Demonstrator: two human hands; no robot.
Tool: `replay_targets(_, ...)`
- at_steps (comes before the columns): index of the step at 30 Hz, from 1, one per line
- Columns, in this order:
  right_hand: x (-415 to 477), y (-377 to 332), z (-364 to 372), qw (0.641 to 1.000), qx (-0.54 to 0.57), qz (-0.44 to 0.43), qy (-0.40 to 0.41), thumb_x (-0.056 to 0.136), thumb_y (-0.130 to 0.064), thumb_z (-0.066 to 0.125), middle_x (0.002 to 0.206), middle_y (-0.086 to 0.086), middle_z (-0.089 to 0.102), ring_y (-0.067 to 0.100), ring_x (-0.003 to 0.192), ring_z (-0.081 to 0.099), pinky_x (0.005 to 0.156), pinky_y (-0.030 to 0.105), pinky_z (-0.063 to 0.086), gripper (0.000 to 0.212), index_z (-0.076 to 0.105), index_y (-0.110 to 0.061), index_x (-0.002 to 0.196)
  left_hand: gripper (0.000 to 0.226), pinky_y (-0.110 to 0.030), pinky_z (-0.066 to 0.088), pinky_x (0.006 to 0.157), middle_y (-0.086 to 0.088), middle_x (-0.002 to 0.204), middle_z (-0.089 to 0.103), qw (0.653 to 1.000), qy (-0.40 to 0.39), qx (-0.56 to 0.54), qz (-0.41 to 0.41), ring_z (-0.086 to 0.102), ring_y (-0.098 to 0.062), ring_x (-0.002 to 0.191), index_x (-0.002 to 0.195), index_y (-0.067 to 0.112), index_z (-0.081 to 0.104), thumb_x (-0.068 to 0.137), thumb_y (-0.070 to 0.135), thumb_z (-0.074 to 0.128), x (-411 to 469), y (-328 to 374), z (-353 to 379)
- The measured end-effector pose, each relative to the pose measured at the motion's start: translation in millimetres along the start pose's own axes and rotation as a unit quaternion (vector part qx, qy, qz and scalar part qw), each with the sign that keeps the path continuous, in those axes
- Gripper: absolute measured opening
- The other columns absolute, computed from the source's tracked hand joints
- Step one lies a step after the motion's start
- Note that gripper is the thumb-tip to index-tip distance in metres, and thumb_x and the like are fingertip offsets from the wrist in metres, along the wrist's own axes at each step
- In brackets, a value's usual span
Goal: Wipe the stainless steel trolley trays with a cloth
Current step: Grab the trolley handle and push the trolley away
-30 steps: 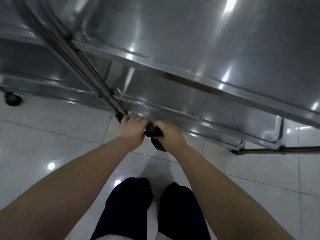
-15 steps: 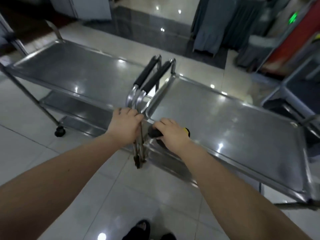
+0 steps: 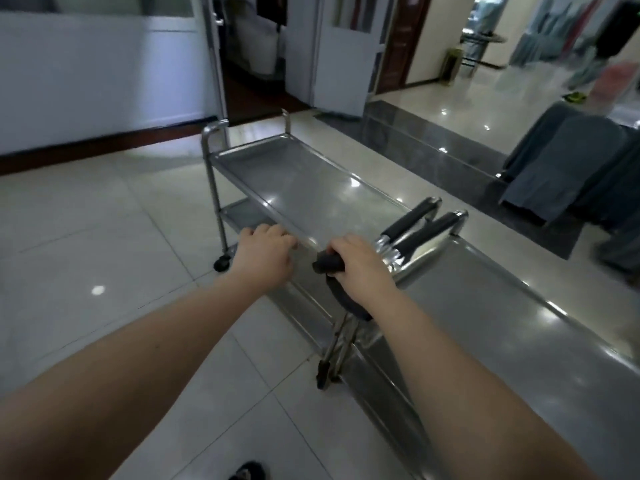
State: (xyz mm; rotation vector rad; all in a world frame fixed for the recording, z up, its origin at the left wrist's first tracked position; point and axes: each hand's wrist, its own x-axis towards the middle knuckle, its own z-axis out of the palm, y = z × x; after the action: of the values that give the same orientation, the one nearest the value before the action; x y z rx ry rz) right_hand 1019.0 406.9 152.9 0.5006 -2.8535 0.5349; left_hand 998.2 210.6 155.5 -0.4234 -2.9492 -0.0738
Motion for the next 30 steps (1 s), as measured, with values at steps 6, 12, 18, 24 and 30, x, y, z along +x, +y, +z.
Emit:
replay_targets(6,133,-72,19,0.998,0.024,-0.054,0.025,0.076,-0.005,0.069,0.107,0.008,0.053,0.029,0.103,0.048,0.082,0.037,0.041,0.032,0.057,-0.016,0.104,0.035,-0.044,0.037,0.093,-0.001,0.122,0.057,0.996,0.048,0.036,-0.063,0.048,-0.026,0.117,0.123,0.03,0.058,0.089,0.036,0.053,55,-132,-46)
replay_targets(12,290,-148,37,0.995,0.034,-0.087,0.038,0.079,-0.009,0.066,0.101,0.001,0.049,0.023,0.098,0.047,0.082,0.037,0.042,0.024,0.053,-0.021,0.096,0.035,-0.045,0.036,0.095,-0.003,0.124,0.057,0.991,0.073,0.079,-0.08,0.049,-0.026,0.117,0.124,0.03,0.058,0.09,0.034,0.051,141,-271,-92)
replay_targets(18,430,-177,41,0.995,0.047,-0.048,0.074,0.077,-0.013,0.07,0.097,0.001,0.05,0.022,0.092,0.047,0.072,0.036,0.041,0.025,0.053,-0.024,0.092,0.033,-0.045,0.034,0.096,-0.002,0.121,0.058,0.99,0.098,0.066,-0.07,0.048,-0.025,0.116,0.119,0.027,0.061,0.087,0.03,0.053,244,-360,-114)
replay_targets(24,554,-160,39,0.994,0.034,-0.036,0.098,0.075,-0.012,0.073,0.092,-0.001,0.05,0.022,0.089,0.047,0.071,0.035,0.039,0.026,0.054,-0.022,0.09,0.034,-0.047,0.035,0.095,-0.004,0.116,0.059,0.99,0.124,0.051,-0.032,0.05,-0.027,0.111,0.122,0.026,0.06,0.088,0.03,0.053,363,-415,-118)
replay_targets(30,677,-113,47,0.994,0.033,-0.03,0.101,0.073,-0.017,0.079,0.1,0.0,0.055,0.019,0.094,0.049,0.08,0.037,0.042,0.032,0.058,-0.021,0.097,0.03,-0.045,0.032,0.097,-0.001,0.108,0.057,0.991,0.122,0.048,0.005,0.056,-0.024,0.098,0.116,0.026,0.058,0.088,0.03,0.051,499,-466,-100)
